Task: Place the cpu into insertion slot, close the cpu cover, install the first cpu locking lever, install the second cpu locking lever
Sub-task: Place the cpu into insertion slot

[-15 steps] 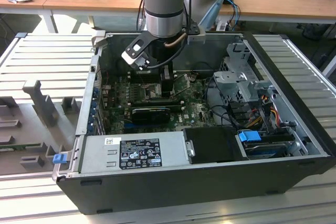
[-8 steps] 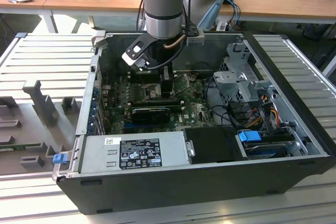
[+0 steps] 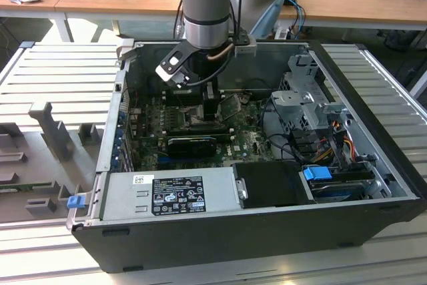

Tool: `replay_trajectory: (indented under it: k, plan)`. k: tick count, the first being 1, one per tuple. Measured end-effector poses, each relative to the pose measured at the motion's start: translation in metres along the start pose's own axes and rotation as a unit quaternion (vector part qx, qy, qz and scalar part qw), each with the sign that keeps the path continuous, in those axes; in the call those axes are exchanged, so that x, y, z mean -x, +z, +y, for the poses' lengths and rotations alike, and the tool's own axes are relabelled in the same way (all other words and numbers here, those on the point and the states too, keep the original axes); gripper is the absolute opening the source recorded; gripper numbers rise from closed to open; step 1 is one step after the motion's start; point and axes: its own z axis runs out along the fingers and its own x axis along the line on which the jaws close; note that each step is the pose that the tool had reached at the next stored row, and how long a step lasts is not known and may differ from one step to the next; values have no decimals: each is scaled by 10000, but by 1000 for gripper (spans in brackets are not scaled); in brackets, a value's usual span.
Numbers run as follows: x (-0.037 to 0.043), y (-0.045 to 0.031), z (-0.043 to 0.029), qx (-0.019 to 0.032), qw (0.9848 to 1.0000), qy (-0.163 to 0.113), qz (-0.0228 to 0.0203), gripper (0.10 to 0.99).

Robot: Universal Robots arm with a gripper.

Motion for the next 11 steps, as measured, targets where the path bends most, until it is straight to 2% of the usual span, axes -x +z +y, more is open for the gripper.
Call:
replay_trajectory:
  k: [1,2,8,11]
  plan:
    - [-4,38,-57,-1,10000,-71,41,529]
    - [-33,99,-62,-6,10000,-74,43,529]
    - [-96,175,-79,-10,10000,-18,41,529]
    - [-103,211,-93,-10,10000,34,36,529]
